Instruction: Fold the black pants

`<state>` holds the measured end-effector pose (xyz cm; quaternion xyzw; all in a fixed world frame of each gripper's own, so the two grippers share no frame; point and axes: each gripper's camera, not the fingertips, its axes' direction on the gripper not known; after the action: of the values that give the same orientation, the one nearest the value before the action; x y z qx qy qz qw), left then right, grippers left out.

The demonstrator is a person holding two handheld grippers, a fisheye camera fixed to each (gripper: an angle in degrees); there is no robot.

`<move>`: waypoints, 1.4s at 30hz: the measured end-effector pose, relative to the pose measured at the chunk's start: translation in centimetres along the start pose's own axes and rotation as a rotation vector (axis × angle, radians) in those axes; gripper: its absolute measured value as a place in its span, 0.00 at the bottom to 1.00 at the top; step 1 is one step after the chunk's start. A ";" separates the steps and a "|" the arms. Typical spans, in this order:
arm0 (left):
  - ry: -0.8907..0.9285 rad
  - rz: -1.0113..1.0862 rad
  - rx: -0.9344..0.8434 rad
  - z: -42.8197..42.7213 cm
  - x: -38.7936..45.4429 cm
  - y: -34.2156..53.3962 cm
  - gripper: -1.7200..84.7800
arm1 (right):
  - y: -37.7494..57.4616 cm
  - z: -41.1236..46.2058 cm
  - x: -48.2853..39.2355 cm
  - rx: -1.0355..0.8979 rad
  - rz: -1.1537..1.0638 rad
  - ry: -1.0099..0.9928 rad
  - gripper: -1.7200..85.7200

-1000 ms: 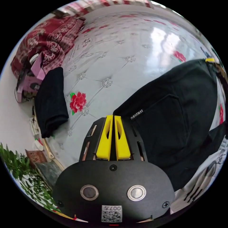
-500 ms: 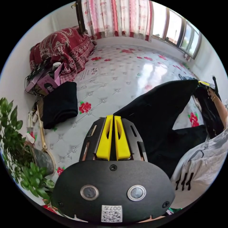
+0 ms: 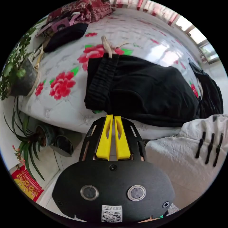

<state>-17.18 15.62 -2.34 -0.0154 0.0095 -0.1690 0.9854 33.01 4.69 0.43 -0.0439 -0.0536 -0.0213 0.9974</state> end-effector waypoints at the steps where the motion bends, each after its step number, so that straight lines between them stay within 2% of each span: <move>1: 0.001 -0.022 -0.007 0.5 0.0 -0.6 0.01 | 0.2 -0.3 0.1 0.021 0.019 -0.001 0.03; 7: -0.123 0.113 -0.044 0.0 2.8 -3.9 0.01 | -1.7 -3.3 -0.1 0.255 0.015 0.014 0.08; 10: -0.146 0.135 -0.055 0.0 3.5 -5.0 0.01 | -5.2 -2.0 -1.9 0.250 -0.063 0.064 0.11; 14: -0.159 0.129 -0.063 -0.3 3.9 -6.2 0.01 | -10.4 1.8 -3.8 0.134 -0.147 0.201 0.12; 16: -0.173 0.134 -0.063 -0.4 4.2 -6.6 0.01 | -11.6 3.4 -3.4 0.056 -0.145 0.277 0.10; 18: -0.188 0.139 -0.060 -0.4 4.5 -6.8 0.01 | -11.2 1.2 -1.7 0.138 -0.151 0.298 0.05; 20: -0.202 0.132 -0.055 -0.4 4.7 -7.2 0.01 | -9.4 -2.7 1.8 0.268 -0.098 0.207 0.04; 22: -0.216 0.121 -0.050 -0.4 4.9 -7.4 0.01 | -6.7 -6.1 7.1 0.394 0.050 0.146 0.03; 24: -0.232 0.102 -0.044 -0.2 5.2 -7.6 0.01 | -3.1 -7.1 16.0 0.463 0.273 -0.084 0.02; 25: -0.242 0.091 -0.042 0.0 5.3 -7.8 0.01 | -2.4 -6.5 18.3 0.451 0.333 -0.154 0.02; 27: -0.266 0.084 -0.044 0.3 5.6 -8.1 0.01 | -0.3 -1.4 25.6 0.324 0.550 -0.441 0.02; 29: -0.279 0.070 -0.051 0.5 5.6 -8.5 0.01 | 1.7 2.4 29.0 0.282 0.709 -0.635 0.02; 31: -0.263 0.050 -0.058 0.4 5.1 -8.9 0.01 | 3.8 4.7 31.1 0.323 0.841 -0.803 0.02; 33: -0.236 0.030 -0.063 0.3 4.4 -9.1 0.01 | 5.8 5.3 32.5 0.472 0.901 -0.981 0.02; 35: -0.209 0.002 -0.064 0.2 3.4 -9.3 0.01 | 6.2 4.9 32.9 0.483 0.886 -0.970 0.03; 39: -0.186 -0.047 -0.047 -0.1 2.1 -9.1 0.01 | 7.9 4.0 33.5 0.439 0.894 -0.770 0.07; 42: -0.115 -0.106 0.028 -2.3 0.7 -7.8 0.01 | 9.8 4.6 33.5 0.474 0.908 -0.762 0.11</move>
<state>-19.21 7.95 -4.41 -0.0116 -0.0503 -0.2200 0.9741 66.26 13.63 7.79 0.1551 -0.3837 0.4332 0.8006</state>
